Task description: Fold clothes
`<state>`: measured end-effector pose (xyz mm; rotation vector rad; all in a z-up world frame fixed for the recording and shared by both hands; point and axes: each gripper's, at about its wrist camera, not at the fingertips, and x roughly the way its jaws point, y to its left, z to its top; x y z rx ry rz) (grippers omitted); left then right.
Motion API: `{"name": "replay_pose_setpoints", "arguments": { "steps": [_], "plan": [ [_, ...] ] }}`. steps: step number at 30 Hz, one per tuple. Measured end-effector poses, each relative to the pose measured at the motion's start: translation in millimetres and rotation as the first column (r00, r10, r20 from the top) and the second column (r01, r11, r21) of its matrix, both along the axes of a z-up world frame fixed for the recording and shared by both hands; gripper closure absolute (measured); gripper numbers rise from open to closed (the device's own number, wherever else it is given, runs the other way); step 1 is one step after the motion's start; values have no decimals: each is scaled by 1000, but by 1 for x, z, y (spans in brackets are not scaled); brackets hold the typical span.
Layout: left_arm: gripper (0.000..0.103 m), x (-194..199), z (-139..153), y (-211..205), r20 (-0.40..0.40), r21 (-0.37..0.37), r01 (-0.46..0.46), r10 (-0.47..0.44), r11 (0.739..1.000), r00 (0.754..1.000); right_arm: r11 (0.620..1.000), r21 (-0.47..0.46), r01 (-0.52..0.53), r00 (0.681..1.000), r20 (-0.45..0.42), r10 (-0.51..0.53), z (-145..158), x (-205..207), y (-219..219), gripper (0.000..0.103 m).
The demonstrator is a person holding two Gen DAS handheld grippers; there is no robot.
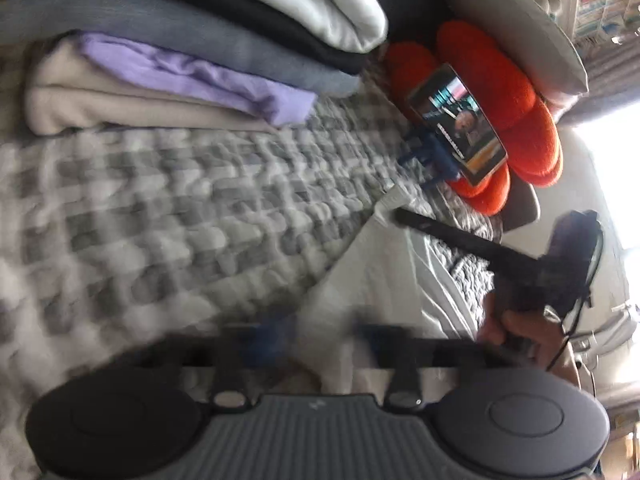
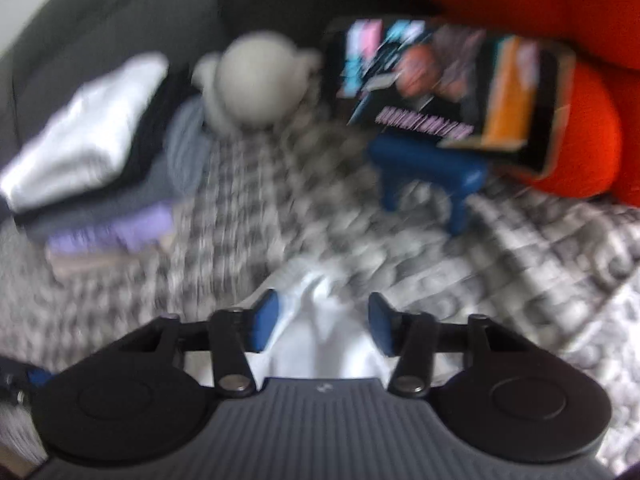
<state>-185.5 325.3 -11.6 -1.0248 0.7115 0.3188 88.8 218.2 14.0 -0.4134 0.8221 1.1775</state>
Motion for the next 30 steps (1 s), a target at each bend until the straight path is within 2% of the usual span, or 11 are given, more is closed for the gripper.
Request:
{"name": "replay_pose_setpoints", "arguments": {
  "steps": [1,5,8,11,13,17,18,20,24,28,30],
  "plan": [
    [83,3,-3,1,-1,-16,-3,3,1000,1000,1000,-3,-18,1000,26,18,2,-6,1,95],
    [98,0,14,11,122,34,-32,27,999,992,1000,20,20,978,207,-24,29,-21,-8,97],
    [98,-16,42,20,260,59,-64,46,996,965,987,152,44,944,316,-91,67,-35,-27,98],
    [97,-28,55,17,286,148,-83,37,985,957,983,180,30,901,421,-105,88,-55,-28,98],
    [96,-26,44,15,212,203,-70,26,977,977,993,114,26,906,418,-71,76,-60,-16,98],
    [96,-22,10,17,48,240,-19,7,971,999,995,-81,65,901,434,-24,27,-55,1,93],
    [95,-21,1,17,7,248,-5,3,969,1000,995,-69,77,917,396,-43,25,-49,-1,91],
    [93,-23,2,18,7,255,9,-11,967,1000,994,-29,102,949,301,-88,24,-38,-9,84],
    [83,-24,9,18,3,268,25,-27,963,1000,991,24,131,966,223,-133,31,-29,-22,62],
    [69,-23,11,19,-7,259,30,-29,965,1000,992,50,119,981,148,-125,26,-21,-14,58],
    [68,-21,8,19,-15,249,20,-17,968,1000,993,36,109,983,144,-113,21,-21,-7,54]
  ]
}}
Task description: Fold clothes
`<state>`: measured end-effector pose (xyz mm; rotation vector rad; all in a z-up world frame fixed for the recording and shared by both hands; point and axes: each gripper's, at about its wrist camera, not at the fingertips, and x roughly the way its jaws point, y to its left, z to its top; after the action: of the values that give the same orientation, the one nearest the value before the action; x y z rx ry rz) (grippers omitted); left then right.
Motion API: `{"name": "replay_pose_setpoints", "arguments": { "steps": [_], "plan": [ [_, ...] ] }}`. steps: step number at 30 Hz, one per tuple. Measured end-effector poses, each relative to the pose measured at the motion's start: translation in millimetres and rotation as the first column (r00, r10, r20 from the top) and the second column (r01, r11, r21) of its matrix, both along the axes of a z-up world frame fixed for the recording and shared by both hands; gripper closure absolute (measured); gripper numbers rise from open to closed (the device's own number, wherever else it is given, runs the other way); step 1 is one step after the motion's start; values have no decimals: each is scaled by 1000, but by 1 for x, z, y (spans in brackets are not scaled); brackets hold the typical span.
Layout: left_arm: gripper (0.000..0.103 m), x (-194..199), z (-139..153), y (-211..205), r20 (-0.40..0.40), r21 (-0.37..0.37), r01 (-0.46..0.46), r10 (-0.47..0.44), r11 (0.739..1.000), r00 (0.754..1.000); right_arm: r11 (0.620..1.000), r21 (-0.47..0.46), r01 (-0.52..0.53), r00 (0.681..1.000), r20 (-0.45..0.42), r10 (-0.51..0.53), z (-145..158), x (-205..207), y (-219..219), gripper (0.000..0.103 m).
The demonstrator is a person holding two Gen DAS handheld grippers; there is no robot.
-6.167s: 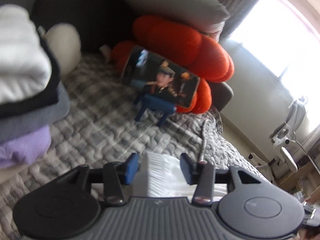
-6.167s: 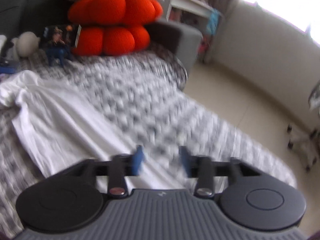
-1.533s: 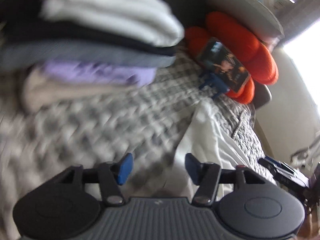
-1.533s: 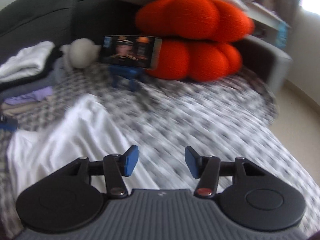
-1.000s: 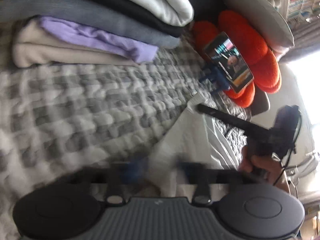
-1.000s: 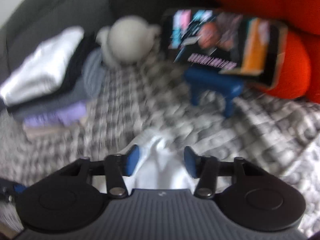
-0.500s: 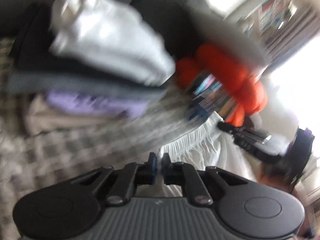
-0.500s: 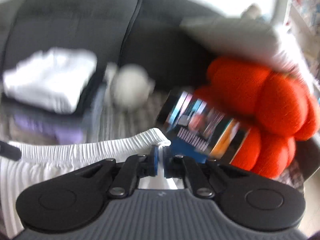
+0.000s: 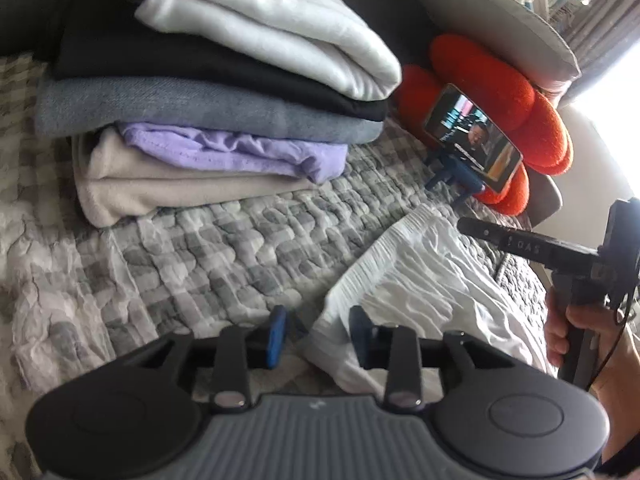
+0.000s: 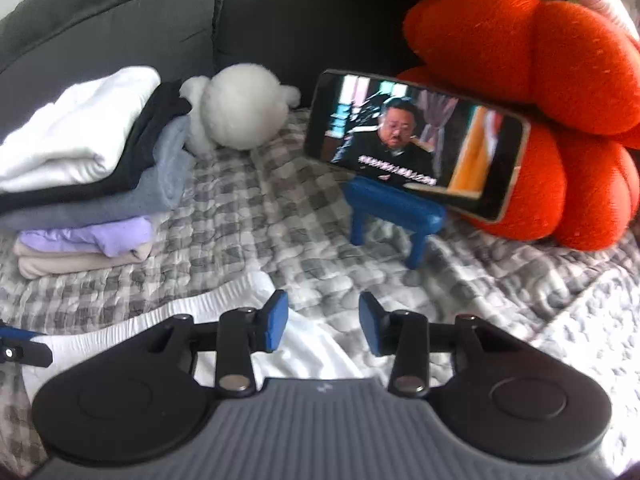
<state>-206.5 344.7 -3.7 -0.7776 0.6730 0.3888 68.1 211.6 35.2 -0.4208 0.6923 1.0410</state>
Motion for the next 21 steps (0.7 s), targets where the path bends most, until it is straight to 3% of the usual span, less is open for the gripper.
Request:
{"name": "replay_pose_setpoints", "arguments": {
  "steps": [2,3,4,6,9,12,16,18,21],
  "plan": [
    [70,5,-2,-2,-4,18,-7,7,1000,1000,999,-32,-24,1000,-14,24,-7,0,8,54],
    [77,8,-2,-3,-6,27,-10,10,1000,1000,998,-53,-44,999,-10,43,-11,-3,11,57],
    [94,9,-3,-3,-10,33,-12,13,999,1000,995,-74,-63,998,-6,63,-14,-6,15,77],
    [96,11,-2,-2,-4,43,-18,18,999,1000,992,-92,-84,994,65,90,-13,-18,17,100],
    [97,7,11,-1,58,90,-21,16,996,998,998,-33,-56,985,160,60,7,-25,12,100],
    [98,-2,27,-2,139,112,-29,13,993,990,993,98,-62,969,246,36,39,-33,-1,100],
    [97,-11,26,-3,179,155,-32,3,987,984,979,173,-108,927,373,37,62,-55,-7,100],
    [97,-11,15,-1,140,163,-22,-1,986,990,980,155,-126,922,382,58,55,-60,-2,100],
    [97,-8,0,-2,57,176,-6,-4,984,998,993,35,-115,945,312,98,20,-50,14,100]
  ]
}}
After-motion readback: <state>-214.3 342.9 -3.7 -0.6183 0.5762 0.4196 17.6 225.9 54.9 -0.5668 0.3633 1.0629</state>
